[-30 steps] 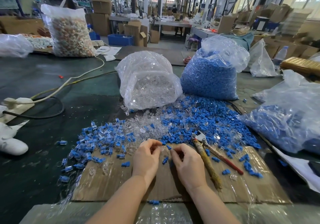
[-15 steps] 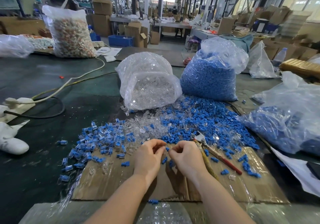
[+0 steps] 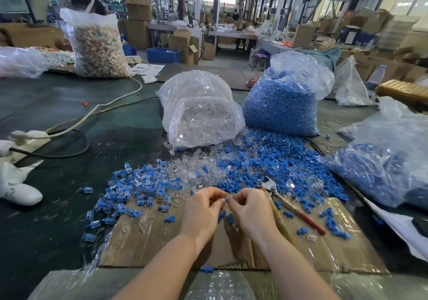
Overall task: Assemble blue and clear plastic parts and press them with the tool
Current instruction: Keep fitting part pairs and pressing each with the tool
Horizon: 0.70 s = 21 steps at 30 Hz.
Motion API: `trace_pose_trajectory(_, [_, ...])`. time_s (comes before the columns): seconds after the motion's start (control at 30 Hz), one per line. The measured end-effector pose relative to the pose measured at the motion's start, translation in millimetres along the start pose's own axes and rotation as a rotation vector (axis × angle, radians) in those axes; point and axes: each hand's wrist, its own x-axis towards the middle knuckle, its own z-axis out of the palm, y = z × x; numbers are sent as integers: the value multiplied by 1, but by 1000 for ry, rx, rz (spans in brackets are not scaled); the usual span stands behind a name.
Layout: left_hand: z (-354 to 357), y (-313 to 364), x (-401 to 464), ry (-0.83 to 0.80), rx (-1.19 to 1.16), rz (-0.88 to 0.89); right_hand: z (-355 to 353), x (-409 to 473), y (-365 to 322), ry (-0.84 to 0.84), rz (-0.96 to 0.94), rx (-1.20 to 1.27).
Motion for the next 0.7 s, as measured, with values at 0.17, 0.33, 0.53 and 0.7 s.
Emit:
trace_pose_trajectory(0.17, [1,1,-1,-5,-6,-15,2,-4,1,64,-93,-155])
trace_pose_trajectory(0.33, [3,1,0,11,-142,-111,2,-3,3,40,-56,23])
trace_pose_trajectory(0.53, [4,1,0,10,-478,-323,-9,-3,9,86,-75,27])
trace_pose_trajectory(0.7, [-1,-3,3,18,-577,-378,-28,-9,28,280,31,-570])
